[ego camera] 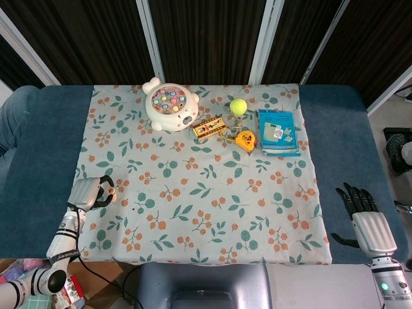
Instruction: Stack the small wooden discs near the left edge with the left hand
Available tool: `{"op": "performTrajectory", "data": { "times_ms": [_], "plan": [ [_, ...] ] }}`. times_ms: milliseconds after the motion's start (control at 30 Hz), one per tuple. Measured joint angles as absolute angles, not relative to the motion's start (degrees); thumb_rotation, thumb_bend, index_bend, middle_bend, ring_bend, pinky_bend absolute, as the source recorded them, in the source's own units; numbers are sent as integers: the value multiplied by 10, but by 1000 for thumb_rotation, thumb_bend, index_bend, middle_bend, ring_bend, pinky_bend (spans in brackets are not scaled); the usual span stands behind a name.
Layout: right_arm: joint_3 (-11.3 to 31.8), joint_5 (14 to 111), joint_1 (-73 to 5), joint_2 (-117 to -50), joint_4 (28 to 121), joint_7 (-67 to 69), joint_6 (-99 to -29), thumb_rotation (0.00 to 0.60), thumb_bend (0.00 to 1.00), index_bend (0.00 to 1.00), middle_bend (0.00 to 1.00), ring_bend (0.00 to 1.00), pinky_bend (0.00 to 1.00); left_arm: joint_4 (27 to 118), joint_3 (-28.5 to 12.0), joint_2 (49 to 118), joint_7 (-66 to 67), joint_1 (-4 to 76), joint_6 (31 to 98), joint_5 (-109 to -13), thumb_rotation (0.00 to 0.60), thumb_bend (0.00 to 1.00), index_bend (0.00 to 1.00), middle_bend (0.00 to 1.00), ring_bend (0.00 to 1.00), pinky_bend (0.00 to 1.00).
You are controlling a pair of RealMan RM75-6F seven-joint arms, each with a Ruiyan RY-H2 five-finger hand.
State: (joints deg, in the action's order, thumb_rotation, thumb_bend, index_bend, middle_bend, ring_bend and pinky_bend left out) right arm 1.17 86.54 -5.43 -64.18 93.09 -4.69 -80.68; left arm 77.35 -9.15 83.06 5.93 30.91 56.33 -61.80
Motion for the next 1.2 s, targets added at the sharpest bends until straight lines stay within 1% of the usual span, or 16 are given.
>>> {"op": "performTrajectory", "data": {
  "times_ms": [533, 800, 1200],
  "plan": [
    [12, 866, -53, -641, 930, -44, -810, 600, 149, 0, 0, 0, 0, 761, -87, 834, 52, 304, 560, -628, 600, 383, 465, 1000, 1000, 1000],
    [12, 865, -53, -642, 931, -45, -810, 600, 149, 0, 0, 0, 0, 760, -87, 833, 50, 303, 559, -631, 600, 385, 412, 1000, 1000, 1000],
    [13, 864, -53, -641, 931, -45, -810, 600, 149, 0, 0, 0, 0, 770, -89, 827, 40, 299, 566, -642, 600, 387, 385, 1000, 1000, 1000]
  ]
}}
